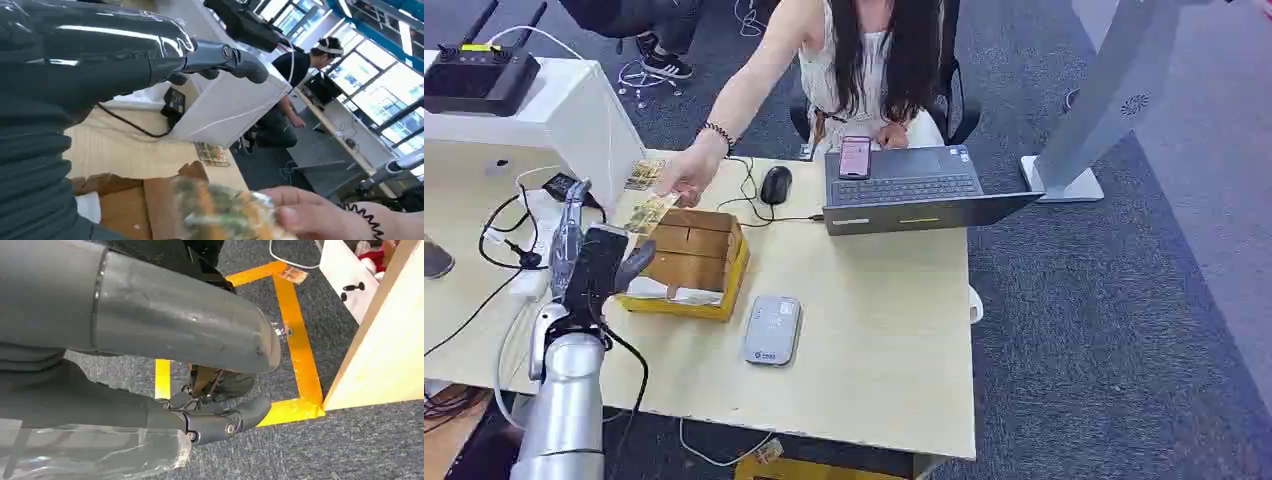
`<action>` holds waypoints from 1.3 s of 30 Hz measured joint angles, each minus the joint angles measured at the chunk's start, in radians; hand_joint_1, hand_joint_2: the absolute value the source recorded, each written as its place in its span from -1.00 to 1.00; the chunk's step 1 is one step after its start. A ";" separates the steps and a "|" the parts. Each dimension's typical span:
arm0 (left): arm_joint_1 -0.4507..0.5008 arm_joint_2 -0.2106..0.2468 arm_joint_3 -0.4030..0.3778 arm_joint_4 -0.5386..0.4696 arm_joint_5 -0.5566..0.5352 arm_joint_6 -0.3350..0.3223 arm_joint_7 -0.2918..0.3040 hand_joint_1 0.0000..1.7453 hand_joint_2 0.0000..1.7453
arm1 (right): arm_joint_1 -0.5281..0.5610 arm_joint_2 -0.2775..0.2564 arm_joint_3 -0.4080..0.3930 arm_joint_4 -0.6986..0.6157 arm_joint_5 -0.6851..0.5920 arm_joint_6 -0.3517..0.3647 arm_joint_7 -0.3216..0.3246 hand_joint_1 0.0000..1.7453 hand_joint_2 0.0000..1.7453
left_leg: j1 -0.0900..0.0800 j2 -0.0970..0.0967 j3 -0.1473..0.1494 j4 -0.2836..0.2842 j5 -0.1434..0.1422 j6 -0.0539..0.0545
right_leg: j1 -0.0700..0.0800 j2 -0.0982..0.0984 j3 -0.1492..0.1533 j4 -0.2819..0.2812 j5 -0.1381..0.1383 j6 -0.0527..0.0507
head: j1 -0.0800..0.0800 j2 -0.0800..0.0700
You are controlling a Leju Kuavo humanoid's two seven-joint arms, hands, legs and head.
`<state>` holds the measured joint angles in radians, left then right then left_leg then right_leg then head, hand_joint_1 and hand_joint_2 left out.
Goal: Pass the card to the sensor for recognition and then transmit it.
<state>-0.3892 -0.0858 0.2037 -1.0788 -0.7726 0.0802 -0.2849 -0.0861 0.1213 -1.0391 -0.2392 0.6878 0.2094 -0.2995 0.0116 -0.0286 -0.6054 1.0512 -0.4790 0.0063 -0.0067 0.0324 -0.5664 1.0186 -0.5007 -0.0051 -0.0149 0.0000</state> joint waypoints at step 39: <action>-0.388 0.131 -0.384 0.400 -0.760 0.379 0.272 1.00 1.00 | -0.036 -0.002 0.000 0.019 0.056 -0.052 0.084 -1.00 -1.00 | 0.000 0.000 0.000 0.000 0.001 0.000 | 0.000 0.000 0.000 0.001 0.001 -0.001 | 0.000 0.000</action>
<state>-0.7772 0.0450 -0.1804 -0.6786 -1.5328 0.4589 -0.0126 -0.1218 0.1198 -1.0391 -0.2205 0.7435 0.1572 -0.2159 0.0116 -0.0288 -0.6056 1.0515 -0.4780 0.0059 -0.0067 0.0323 -0.5665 1.0196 -0.5001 -0.0059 -0.0149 0.0000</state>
